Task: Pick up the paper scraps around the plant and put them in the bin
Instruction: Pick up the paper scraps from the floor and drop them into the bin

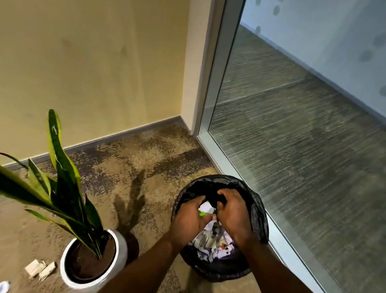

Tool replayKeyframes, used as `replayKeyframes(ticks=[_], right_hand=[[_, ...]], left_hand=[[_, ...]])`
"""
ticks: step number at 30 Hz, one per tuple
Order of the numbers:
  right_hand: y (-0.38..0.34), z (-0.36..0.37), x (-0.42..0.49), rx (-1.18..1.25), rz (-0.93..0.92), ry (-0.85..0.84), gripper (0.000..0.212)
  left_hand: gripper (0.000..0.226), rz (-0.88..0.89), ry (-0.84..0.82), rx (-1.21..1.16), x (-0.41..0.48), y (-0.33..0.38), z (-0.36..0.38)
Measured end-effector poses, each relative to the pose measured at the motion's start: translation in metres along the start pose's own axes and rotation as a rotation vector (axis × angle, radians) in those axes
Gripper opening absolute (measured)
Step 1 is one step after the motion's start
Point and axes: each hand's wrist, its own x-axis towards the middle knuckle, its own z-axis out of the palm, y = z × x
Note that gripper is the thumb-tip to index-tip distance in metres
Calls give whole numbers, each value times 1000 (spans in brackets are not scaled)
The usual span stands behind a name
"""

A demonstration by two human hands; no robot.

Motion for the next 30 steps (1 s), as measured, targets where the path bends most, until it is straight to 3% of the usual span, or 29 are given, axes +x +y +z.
replayKeyframes(ticks=[7,12,17,25,30], right_hand=[[-47,46,-9,-42,-163,-107,30],[-106,107,-32,-71,-333,-238,35],[-161,184,-87,-22,-498,-365,34],[-214,304,-165,33,-631,-614,32],[-223,387,-190,-116,-654,-660,39]], left_hand=[[31,60,182,-10,-26,-19,-29],[24,54,388,-23,-77,-71,-80],[23,-103,560,20,-156,-145,-118],[36,-484,657,56,-252,-269,-138],[43,-609,684,97,-264,-355,-147]])
